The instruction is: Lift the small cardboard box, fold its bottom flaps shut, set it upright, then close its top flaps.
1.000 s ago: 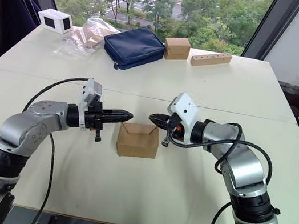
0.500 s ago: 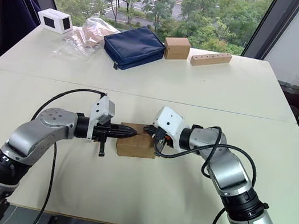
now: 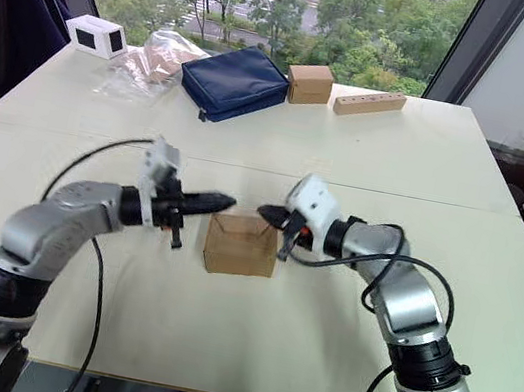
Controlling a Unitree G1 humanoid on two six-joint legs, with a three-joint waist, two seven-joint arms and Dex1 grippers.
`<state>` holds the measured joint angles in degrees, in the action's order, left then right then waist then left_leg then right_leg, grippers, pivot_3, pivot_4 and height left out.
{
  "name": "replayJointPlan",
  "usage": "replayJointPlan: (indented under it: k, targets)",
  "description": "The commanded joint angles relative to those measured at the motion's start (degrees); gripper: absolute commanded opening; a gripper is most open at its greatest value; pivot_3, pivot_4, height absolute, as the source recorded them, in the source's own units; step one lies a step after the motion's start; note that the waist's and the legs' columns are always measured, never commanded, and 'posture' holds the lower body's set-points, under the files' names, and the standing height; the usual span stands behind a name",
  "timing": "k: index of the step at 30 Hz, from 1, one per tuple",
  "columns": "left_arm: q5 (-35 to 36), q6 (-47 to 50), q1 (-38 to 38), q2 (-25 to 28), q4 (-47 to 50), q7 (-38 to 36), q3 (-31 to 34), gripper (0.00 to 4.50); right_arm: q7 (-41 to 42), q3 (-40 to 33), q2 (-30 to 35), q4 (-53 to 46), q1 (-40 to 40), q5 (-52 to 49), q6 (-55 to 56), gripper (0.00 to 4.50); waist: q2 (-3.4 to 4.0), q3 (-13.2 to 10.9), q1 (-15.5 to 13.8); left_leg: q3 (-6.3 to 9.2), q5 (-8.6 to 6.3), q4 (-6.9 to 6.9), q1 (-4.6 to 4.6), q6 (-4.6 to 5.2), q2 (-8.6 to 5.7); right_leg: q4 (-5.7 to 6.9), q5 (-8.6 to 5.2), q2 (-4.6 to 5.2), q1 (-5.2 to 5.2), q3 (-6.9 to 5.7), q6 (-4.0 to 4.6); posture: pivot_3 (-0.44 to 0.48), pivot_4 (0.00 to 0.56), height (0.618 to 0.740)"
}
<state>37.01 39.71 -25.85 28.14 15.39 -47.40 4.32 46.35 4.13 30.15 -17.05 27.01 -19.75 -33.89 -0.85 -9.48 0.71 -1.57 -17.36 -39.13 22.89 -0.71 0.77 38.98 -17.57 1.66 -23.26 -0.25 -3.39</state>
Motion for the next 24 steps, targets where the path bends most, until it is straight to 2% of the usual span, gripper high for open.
replayJointPlan:
  k: [1, 3, 7, 11, 16, 24]
  targets:
    - [-1.4, 3.8, 2.6, 6.4, 4.1, 4.5, 4.9, 0.05, 0.1, -11.8, 1.2, -4.2, -0.8, -11.6, -5.7, 0.00, -0.01, 0.0, 0.2, 0.00, 0.00, 0.01, -0.01, 0.00, 0.00, 0.00, 0.00, 0.00, 0.01, 0.00, 0.00, 0.000, 0.150, 0.740]
    - [-3.1, 4.0, 5.9, 11.2, 4.9, 3.6, 5.8, 0.05, 1.3, -15.5, 3.6, -5.4, -3.0, -15.0, -8.0, 0.00, 0.01, 0.0, 0.3, 0.00, 0.00, 0.09, -0.04, 0.00, 0.00, 0.00, 0.00, -0.01, -0.01, 0.01, 0.00, 0.000, 0.150, 0.740]
    - [3.2, 7.1, 12.5, 16.2, 3.6, -2.6, 10.6, 0.05, 2.7, -17.8, 8.1, -5.6, -9.5, -14.8, -7.6, 0.00, 0.01, 0.0, 0.1, 0.00, 0.00, 0.14, -0.14, 0.00, 0.01, -0.03, -0.02, 0.03, 0.09, 0.01, 0.03, 0.000, 0.150, 0.740]
    - [-0.3, 1.9, 21.8, 20.6, 6.7, -8.0, 9.7, 0.05, 4.1, -17.8, 11.5, -4.8, -16.9, -11.7, -3.8, 0.00, 0.09, 0.0, 0.0, -0.01, -0.01, 0.18, -0.19, -0.01, 0.01, -0.16, -0.03, 0.14, 0.18, 0.01, 0.05, 0.000, 0.150, 0.740]
    - [-1.5, 1.0, 31.5, 21.5, 8.7, -8.4, 10.0, 0.05, 11.1, -17.0, 17.4, -7.1, -28.9, -13.4, -4.5, 0.00, 0.11, 0.0, -0.1, -0.01, -0.01, 0.44, -0.28, -0.01, 0.01, -0.63, -0.03, 0.17, 0.36, 0.01, 0.06, 0.000, 0.150, 0.740]
    - [-0.3, 1.0, 36.6, 19.8, 9.6, -7.1, 10.7, 0.05, 10.4, -16.0, 18.0, -5.6, -30.3, -12.2, -4.1, 0.00, 0.16, 0.0, 0.0, -0.05, 0.00, 0.78, -0.49, -0.02, 0.03, -0.91, 0.02, 0.19, 0.50, 0.01, 0.20, 0.000, 0.150, 0.740]
